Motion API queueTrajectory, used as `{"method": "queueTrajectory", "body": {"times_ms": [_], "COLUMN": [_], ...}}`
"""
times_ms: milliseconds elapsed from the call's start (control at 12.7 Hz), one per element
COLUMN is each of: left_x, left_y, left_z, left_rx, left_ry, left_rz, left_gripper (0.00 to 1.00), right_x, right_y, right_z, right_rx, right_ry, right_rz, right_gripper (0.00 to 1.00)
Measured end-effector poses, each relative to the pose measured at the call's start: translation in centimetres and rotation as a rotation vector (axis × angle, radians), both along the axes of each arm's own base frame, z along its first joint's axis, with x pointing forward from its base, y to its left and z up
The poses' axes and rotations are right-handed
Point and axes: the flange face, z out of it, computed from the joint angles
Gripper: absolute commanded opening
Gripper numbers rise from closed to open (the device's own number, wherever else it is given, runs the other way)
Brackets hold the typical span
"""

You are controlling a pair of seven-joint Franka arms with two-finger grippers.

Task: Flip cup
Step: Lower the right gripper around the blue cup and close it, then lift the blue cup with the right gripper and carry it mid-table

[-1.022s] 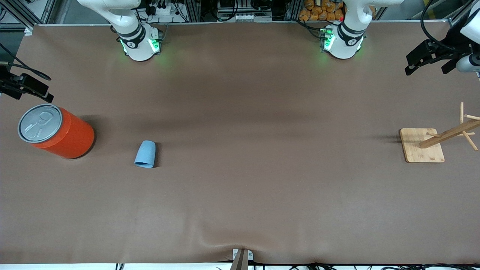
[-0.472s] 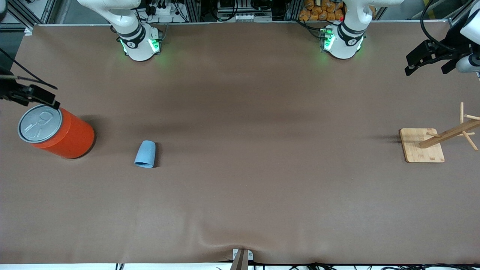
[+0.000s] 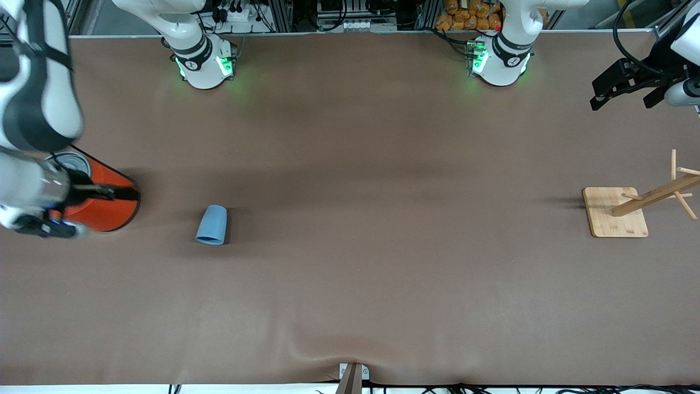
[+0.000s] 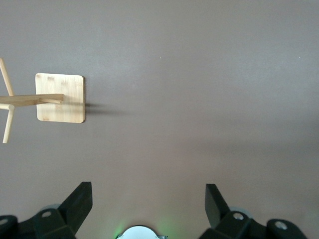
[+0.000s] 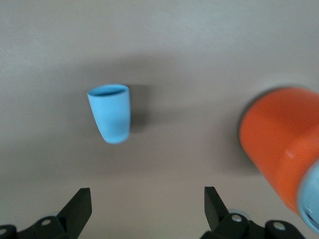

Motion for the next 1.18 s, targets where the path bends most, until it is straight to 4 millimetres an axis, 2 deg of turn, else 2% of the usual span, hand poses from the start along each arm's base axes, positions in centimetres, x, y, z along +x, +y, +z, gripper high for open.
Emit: {"method": "queueTrajectory", "body": {"times_ms": [236, 393, 551, 865, 1101, 1180], "left_x": [0.0, 0.0, 0.1, 0.1, 0.1, 0.1], "left_y": [0.0, 0.1, 0.5, 0.7, 0.7, 0.7], "left_z": [0.0, 0.0, 0.0, 0.0, 0.0, 0.0], "left_rx": [0.0, 0.0, -0.001, -0.001, -0.001, -0.001], "left_ry": [0.0, 0.0, 0.001, 0.001, 0.001, 0.001], "left_rz": [0.001, 0.002, 0.009, 0.012, 0.012, 0.012], "left_gripper": [1.0, 1.0, 1.0, 1.0, 1.0, 1.0], "right_x": [-0.3, -1.7, -3.1, -4.1, -4.2, -4.1], "right_y": [2.9, 4.2, 5.4, 8.3, 8.8, 8.7], "right_z": [-7.0, -11.7, -15.3, -18.9, -20.6, -21.4], "right_rx": [0.05, 0.053, 0.042, 0.031, 0.027, 0.025], "right_ry": [-0.057, -0.09, -0.115, -0.135, -0.136, -0.141], "right_rz": [-0.013, -0.018, -0.02, -0.004, -0.002, -0.004], "right_gripper": [1.0, 1.0, 1.0, 1.0, 1.0, 0.78]}}
